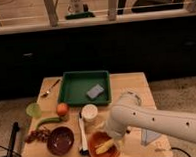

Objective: Place banana in red bowl

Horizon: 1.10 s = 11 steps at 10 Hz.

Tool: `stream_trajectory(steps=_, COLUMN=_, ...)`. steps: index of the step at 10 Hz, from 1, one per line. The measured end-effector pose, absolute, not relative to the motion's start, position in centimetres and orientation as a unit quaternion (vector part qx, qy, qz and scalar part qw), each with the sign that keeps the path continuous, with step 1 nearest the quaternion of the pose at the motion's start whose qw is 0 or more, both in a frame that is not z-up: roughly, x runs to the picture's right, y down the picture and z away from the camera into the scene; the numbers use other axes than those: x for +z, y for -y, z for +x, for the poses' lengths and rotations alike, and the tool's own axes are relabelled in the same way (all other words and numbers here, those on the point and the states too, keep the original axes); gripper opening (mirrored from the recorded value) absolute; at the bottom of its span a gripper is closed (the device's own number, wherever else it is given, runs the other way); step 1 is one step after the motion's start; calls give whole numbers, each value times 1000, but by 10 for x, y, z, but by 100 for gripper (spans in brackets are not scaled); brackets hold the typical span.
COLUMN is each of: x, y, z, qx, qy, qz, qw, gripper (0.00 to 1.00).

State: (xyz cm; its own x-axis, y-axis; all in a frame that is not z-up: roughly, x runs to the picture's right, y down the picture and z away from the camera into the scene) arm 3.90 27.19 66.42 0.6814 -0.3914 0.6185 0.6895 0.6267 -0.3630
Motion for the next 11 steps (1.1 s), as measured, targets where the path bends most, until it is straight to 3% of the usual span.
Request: stream_trajectory(steps=11, x=662, y=-273, z=36, qx=-323, qy=252, qz=-297, qw=862, gripper=80)
